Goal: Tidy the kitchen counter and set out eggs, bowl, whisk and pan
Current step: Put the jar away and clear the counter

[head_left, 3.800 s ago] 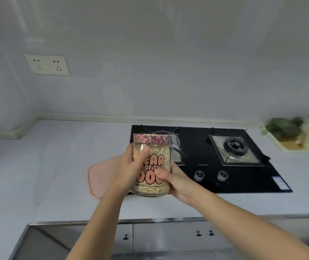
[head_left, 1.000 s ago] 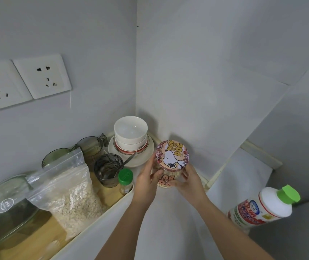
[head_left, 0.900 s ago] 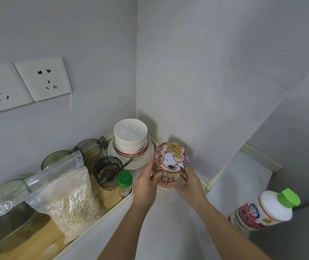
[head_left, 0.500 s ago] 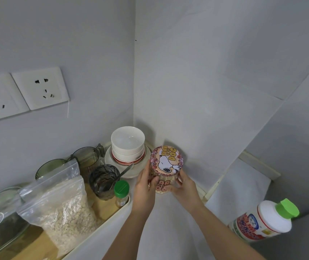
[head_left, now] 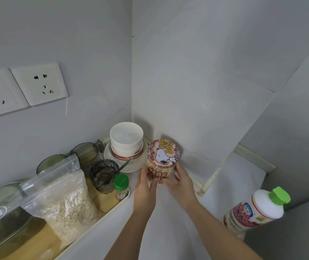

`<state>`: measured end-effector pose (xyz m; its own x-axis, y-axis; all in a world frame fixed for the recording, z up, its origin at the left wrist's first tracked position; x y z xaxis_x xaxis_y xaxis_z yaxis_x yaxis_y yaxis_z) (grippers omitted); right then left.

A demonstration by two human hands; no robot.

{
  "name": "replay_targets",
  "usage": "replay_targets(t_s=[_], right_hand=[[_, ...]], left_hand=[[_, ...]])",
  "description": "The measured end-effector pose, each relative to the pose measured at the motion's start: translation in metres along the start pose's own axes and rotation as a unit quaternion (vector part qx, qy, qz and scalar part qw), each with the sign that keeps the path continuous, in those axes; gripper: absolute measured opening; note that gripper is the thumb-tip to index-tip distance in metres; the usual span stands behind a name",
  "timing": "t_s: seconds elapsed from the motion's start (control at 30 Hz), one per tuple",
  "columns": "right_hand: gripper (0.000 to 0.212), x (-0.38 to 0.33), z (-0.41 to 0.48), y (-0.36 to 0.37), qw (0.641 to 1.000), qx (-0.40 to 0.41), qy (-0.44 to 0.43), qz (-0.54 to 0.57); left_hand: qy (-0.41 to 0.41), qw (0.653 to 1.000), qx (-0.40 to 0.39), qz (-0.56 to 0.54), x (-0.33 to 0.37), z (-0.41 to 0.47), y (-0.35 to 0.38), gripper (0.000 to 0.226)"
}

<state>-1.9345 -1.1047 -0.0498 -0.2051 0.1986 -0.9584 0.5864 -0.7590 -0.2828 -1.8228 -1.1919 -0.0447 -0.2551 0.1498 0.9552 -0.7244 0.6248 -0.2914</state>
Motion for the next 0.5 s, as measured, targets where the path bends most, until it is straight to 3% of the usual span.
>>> replay_targets(t_s=[0.17,0.33,0.4,0.5], right_hand=[[0.056,0.019,-0.058,-0.006,0.985,0.106,0.126,0.048],[0.016,0.02,-0.132,-0.024,0.944,0.274,0.183,0.029],[0.016,0.02,-0.159,-0.034,0.916,0.339,0.214,0.02],[0.035,0.025,-0.187,-0.052,0.86,0.432,0.27,0.037]], left_hand=[[-0.046,0.97,-0.109,0.211,-0.018,-0.045,-0.005,0.059],[0.002,0.872,-0.207,0.443,-0.023,-0.083,-0.025,0.068],[-0.003,0.84,-0.228,0.493,-0.024,-0.093,-0.035,0.081],[-0.037,0.81,-0.258,0.526,-0.026,-0.105,-0.046,0.096]])
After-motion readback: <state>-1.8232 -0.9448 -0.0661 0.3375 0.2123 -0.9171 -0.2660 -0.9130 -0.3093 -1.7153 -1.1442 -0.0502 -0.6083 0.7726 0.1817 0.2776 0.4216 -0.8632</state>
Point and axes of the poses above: each hand's wrist, its own z-axis towards the middle knuckle, its own y-axis out of the palm, x = y × z, the point moved 3 cm from there along z, towards the middle knuckle, and after that the axes turned 3 degrees about -y, right-handed, at the moved point
